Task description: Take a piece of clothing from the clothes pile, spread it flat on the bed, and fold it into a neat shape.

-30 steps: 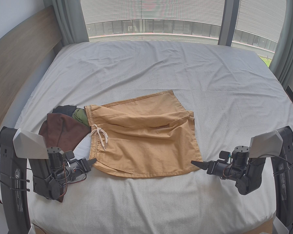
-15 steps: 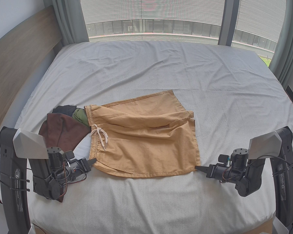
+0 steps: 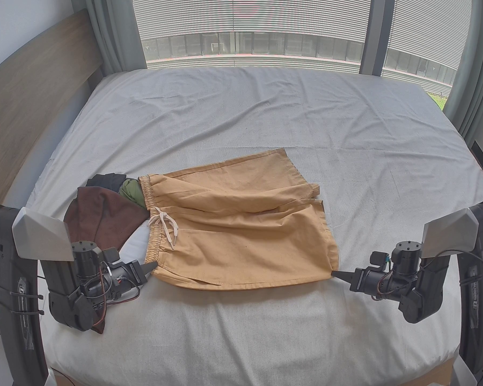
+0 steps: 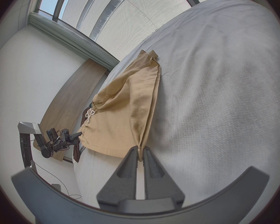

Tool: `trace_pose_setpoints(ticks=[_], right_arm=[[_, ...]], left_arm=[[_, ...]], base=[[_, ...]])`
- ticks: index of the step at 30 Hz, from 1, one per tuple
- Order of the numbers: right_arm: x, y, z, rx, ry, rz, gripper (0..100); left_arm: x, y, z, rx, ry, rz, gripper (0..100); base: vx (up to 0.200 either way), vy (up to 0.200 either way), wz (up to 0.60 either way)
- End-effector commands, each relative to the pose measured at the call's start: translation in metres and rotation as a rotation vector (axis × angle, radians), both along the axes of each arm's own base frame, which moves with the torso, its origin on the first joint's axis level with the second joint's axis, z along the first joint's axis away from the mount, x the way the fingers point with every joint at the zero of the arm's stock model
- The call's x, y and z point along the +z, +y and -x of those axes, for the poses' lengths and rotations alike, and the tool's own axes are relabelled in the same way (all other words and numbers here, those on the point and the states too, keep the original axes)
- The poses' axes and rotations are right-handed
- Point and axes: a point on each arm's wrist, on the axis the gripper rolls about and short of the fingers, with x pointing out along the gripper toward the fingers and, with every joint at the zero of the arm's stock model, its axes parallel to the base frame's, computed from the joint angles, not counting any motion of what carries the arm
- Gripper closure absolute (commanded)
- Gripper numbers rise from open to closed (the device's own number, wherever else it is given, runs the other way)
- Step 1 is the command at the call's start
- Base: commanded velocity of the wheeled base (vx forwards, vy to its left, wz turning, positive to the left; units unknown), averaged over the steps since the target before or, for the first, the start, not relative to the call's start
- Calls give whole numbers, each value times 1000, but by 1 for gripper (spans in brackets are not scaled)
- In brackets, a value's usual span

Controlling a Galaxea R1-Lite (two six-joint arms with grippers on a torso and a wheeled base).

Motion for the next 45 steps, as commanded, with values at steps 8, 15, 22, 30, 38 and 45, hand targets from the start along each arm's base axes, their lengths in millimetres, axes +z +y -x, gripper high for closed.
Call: trace_pose_setpoints(ticks=[8, 15, 22, 30, 38, 45], right_arm=[[16, -17, 24, -15, -5, 61, 100], [9, -21, 42, 9, 35, 115, 100], [7, -21, 57, 28, 71, 140, 100], [5, -24, 73, 48, 108, 171, 100], [3, -24, 73, 49, 114, 173, 100], [2, -24, 72, 48, 115, 172, 100]], left_arm=[[4, 1, 35, -56, 82, -14, 100], [-1, 0, 54, -99, 125, -69, 100], [-4, 0, 71, -131, 164, -111, 100], [-6, 0, 85, -167, 182, -163, 100], [-7, 0, 86, -170, 189, -163, 100], [-8, 0, 87, -178, 193, -159, 100]], base=[[0, 0, 0], [0, 0, 0], [0, 0, 0], [0, 0, 0], [0, 0, 0], [0, 0, 0]])
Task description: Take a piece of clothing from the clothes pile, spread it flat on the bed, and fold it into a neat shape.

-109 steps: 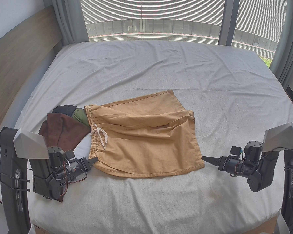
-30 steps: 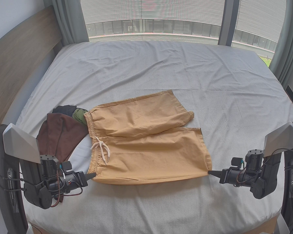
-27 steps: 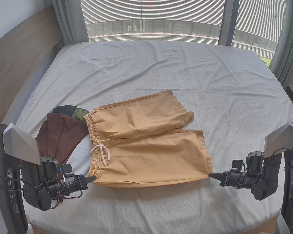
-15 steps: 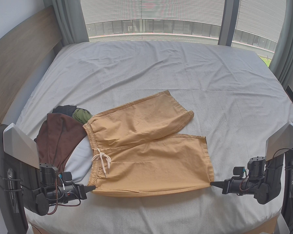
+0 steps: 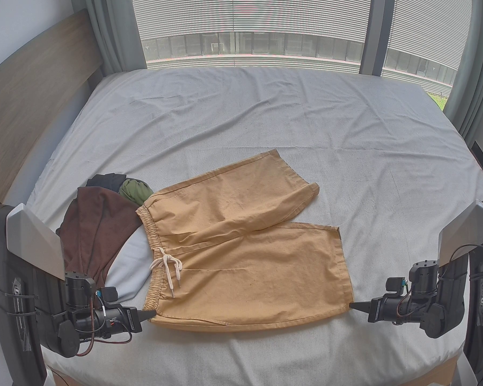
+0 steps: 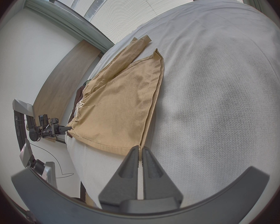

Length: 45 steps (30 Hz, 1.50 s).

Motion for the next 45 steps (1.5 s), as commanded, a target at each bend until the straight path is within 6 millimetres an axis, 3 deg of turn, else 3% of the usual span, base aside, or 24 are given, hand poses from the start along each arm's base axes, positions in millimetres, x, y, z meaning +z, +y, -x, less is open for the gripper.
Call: trace_pose_setpoints(ticks=[1, 9, 10, 39, 40, 45], right_arm=[[-2, 0, 0, 2, 4, -1, 100], [-2, 1, 0, 4, 6, -2, 100], [-2, 1, 0, 4, 6, -2, 0], [-16, 21, -10, 47, 1, 14, 0], [-15, 21, -10, 47, 0, 13, 100], [-15, 19, -9, 41, 3, 15, 100]], left_arm=[[-1, -1, 0, -5, 4, 3, 100], [-1, -3, -1, -17, 0, 4, 100], [-1, -4, -1, -17, 0, 3, 100], [0, -3, -1, -19, -6, 8, 100], [0, -3, -1, -19, -6, 8, 100], [0, -3, 0, -19, -2, 7, 100]], base=[[0, 0, 0], [0, 0, 0], [0, 0, 0], [0, 0, 0], [0, 0, 0], [0, 0, 0]])
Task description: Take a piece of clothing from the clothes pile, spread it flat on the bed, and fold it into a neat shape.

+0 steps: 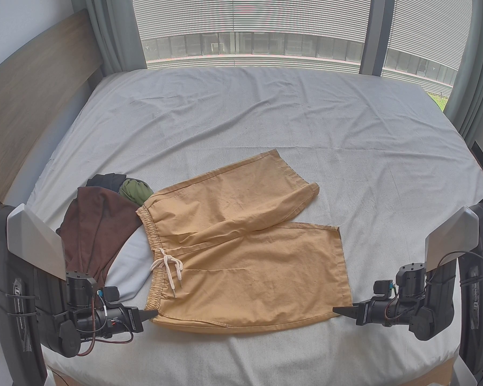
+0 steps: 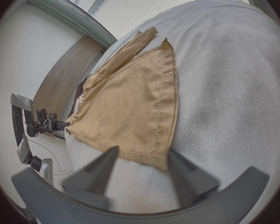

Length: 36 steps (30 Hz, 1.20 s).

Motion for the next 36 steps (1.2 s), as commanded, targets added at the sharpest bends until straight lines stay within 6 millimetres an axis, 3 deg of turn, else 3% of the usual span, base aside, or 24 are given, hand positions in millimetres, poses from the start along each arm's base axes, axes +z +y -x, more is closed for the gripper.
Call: trace_pose_setpoints(ticks=[1, 16, 23, 29, 36], right_arm=[[-2, -1, 1, -3, 9, 1, 100], [14, -5, 23, -1, 40, 12, 100], [32, -5, 17, -4, -35, -9, 100], [66, -3, 2, -27, -173, -68, 100], [91, 2, -18, -42, -280, -129, 100]], left_arm=[[0, 0, 2, 1, 8, 0, 100], [2, 3, 28, -76, 69, 6, 100], [4, 2, 16, -71, 16, 4, 100], [28, 4, -7, -33, -129, 38, 100], [52, 0, -11, -12, -191, 100, 100]], base=[[0, 0, 0], [0, 0, 0], [0, 0, 0], [0, 0, 0], [0, 0, 0]])
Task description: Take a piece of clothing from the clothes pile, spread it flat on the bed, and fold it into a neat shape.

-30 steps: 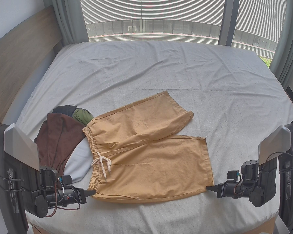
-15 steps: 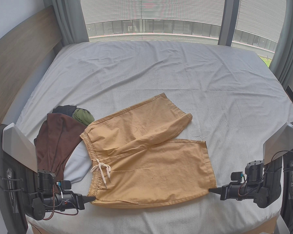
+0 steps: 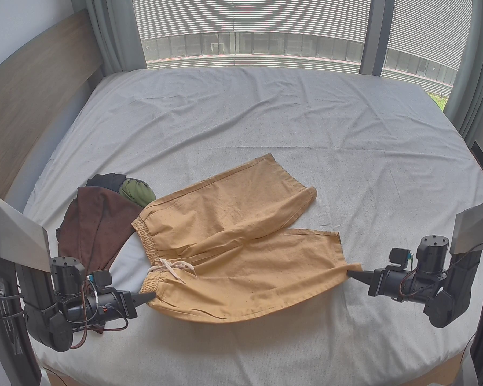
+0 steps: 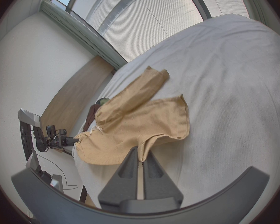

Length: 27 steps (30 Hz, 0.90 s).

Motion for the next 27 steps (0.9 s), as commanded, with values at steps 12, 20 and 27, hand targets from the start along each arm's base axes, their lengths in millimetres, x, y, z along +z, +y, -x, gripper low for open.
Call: trace_pose_setpoints(ticks=[12, 20, 27], right_arm=[[41, 6, -38, -19, -131, -66, 100], [60, 6, -52, -28, -141, -67, 100], [77, 9, -69, -32, -158, -68, 100]], left_arm=[[35, 0, -23, 51, -143, 83, 100], [36, -1, -27, 55, -156, 83, 100], [38, -1, -30, 81, -164, 85, 100]], base=[[0, 0, 0], [0, 0, 0], [0, 0, 0]])
